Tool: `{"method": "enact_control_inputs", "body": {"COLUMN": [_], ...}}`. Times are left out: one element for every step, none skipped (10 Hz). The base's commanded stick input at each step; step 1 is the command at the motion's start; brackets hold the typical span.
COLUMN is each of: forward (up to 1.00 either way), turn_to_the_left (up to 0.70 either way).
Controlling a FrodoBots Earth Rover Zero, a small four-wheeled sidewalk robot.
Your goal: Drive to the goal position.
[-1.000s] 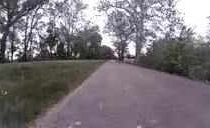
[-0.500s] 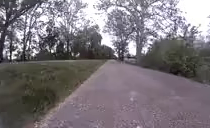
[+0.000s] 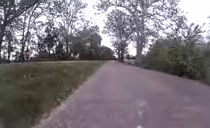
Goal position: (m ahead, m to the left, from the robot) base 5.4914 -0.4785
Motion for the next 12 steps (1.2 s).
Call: {"method": "enact_control_inputs", "body": {"forward": [1.0,1.0,1.0,1.0,1.0,1.0,1.0,1.0,1.0,1.0,1.0,1.0], "turn_to_the_left": [0.0,0.0,0.0,0.0,0.0,0.0,0.0,0.0,0.0,0.0,0.0,0.0]}}
